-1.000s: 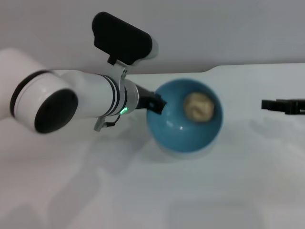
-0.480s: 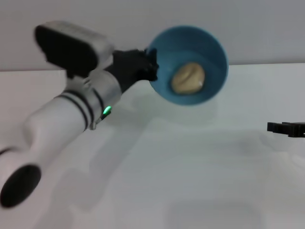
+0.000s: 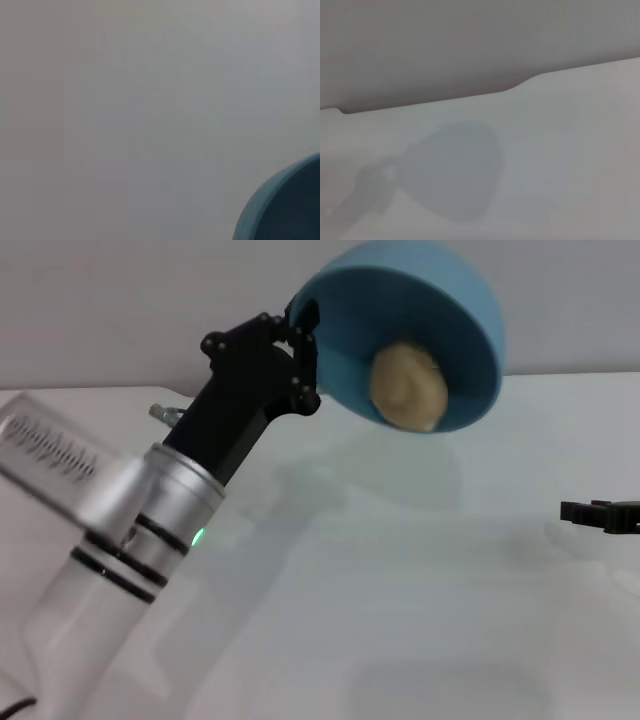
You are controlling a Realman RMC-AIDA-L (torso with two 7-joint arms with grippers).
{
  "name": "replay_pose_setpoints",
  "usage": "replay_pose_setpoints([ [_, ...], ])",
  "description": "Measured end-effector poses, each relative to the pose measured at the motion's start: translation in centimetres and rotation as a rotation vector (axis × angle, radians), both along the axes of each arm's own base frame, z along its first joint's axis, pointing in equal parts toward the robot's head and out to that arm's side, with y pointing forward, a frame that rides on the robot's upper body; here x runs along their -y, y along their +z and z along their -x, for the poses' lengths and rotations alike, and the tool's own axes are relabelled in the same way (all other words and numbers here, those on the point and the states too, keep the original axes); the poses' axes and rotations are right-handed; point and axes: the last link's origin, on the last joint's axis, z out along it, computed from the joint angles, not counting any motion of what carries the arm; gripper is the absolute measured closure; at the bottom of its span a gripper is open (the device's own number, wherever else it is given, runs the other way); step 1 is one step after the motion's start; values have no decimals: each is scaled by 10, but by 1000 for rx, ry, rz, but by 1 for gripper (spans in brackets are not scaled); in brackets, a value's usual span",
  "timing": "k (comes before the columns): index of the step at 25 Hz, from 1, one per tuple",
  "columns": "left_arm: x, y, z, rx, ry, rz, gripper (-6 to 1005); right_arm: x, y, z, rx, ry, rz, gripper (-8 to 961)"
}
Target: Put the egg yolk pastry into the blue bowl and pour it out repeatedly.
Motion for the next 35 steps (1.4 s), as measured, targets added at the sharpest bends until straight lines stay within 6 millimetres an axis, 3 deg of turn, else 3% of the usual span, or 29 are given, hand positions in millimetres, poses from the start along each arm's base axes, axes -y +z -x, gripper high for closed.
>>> replay_pose_setpoints([
  [10,7,9,-3,94,-36,-80,1001,1,-1,-1,-3,-1,3,491],
  [18,-11,1,-5,74,37,-17,1001,2,-4,3,-18,7,28,490],
  [28,-65,-12,-20,-125,382,299,1001,-3,-19,45,-103,142,153,490],
  [35,-88,-12,-20,-314,606,543,1001,-4,-40,83,-77,281,314,489],
])
